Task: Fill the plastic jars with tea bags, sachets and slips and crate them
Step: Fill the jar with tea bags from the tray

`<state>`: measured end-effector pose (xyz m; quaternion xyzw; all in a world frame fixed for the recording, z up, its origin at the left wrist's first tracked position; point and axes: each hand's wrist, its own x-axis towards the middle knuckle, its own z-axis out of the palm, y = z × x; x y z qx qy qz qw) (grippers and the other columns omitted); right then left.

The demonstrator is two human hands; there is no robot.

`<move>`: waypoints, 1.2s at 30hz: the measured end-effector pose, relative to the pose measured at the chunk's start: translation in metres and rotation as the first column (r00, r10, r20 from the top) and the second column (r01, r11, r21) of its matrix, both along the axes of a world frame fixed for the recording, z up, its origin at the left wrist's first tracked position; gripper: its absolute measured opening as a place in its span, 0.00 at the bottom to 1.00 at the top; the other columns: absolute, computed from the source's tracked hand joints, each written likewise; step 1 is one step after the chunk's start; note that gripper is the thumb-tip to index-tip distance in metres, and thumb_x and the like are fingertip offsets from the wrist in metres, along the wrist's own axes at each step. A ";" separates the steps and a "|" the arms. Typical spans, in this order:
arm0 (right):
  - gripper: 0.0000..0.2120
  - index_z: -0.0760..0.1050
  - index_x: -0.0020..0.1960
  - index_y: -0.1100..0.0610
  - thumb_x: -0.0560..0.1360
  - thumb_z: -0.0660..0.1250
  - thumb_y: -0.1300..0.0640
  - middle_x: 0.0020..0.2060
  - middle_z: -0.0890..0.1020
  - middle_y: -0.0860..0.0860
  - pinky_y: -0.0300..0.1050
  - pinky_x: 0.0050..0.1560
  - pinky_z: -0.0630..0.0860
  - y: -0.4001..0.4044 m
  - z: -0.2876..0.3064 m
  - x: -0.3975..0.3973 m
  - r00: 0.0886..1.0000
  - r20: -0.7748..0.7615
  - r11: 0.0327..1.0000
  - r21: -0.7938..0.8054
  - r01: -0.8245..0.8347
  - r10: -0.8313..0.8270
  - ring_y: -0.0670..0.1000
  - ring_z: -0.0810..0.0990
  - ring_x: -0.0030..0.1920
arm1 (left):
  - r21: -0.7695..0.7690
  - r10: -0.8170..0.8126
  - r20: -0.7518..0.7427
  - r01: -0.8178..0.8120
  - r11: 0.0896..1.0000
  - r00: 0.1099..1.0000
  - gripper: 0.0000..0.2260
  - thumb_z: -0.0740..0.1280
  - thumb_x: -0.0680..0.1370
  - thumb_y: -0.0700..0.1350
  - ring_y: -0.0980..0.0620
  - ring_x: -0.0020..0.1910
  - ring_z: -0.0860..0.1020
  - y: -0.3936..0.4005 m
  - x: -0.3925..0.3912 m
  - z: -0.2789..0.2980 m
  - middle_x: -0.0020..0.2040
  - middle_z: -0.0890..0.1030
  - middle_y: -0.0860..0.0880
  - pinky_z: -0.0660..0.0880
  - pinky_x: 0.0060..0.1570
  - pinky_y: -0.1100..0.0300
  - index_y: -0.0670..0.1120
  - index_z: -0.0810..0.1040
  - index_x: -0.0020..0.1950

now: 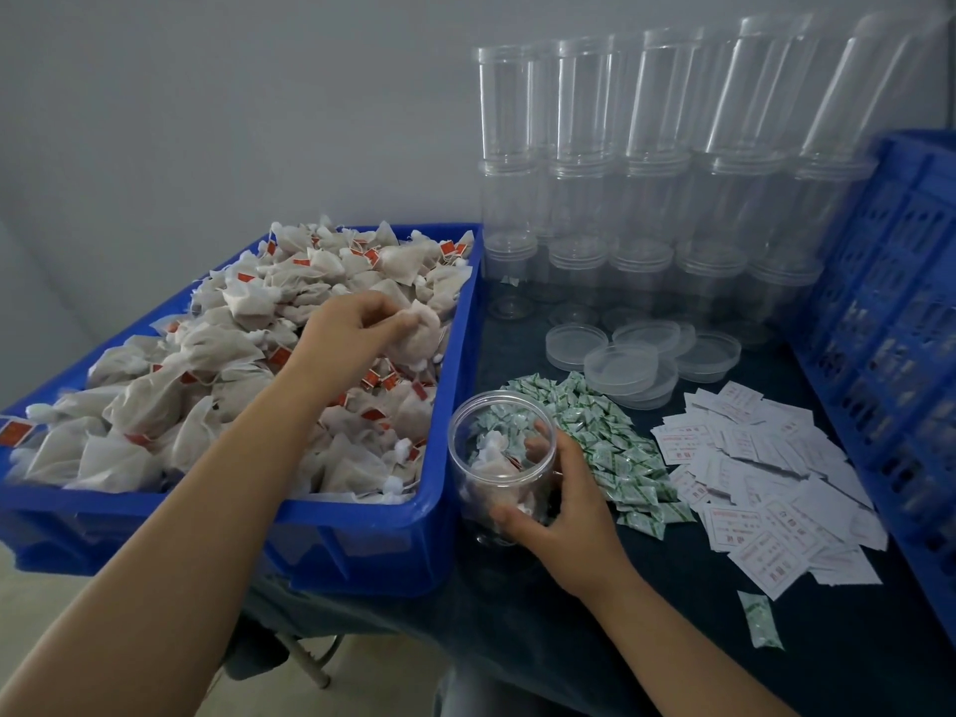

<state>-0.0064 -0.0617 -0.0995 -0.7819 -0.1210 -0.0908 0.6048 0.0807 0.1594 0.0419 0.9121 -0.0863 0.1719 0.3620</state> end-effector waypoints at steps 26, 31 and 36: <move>0.41 0.63 0.70 0.38 0.60 0.75 0.37 0.65 0.75 0.45 0.43 0.64 0.75 0.000 0.002 -0.001 1.000 -0.020 1.000 0.016 -0.002 0.002 0.41 0.75 0.64 | 0.256 -0.385 -0.141 0.409 0.876 0.912 0.02 0.69 0.76 0.49 0.66 0.41 0.76 -0.068 -0.059 0.015 0.38 0.80 0.60 0.70 0.42 0.76 0.52 0.81 0.46; 0.39 0.64 0.69 0.37 0.61 0.75 0.39 0.66 0.75 0.44 0.47 0.65 0.75 0.001 0.003 -0.001 1.000 -0.025 1.000 0.025 0.002 -0.002 0.41 0.75 0.65 | 0.419 -0.355 -0.128 0.375 0.827 0.926 0.06 0.68 0.77 0.49 0.64 0.37 0.74 -0.072 -0.056 0.005 0.39 0.80 0.56 0.69 0.38 0.73 0.48 0.81 0.48; 0.44 0.64 0.74 0.46 0.61 0.75 0.39 0.66 0.75 0.46 0.53 0.66 0.75 0.000 0.002 0.000 1.000 -0.031 1.000 0.023 0.001 0.000 0.44 0.75 0.66 | 0.571 -0.346 -0.122 0.351 0.742 0.930 0.07 0.66 0.77 0.49 0.56 0.46 0.75 -0.081 -0.057 0.000 0.47 0.80 0.54 0.73 0.49 0.58 0.50 0.81 0.51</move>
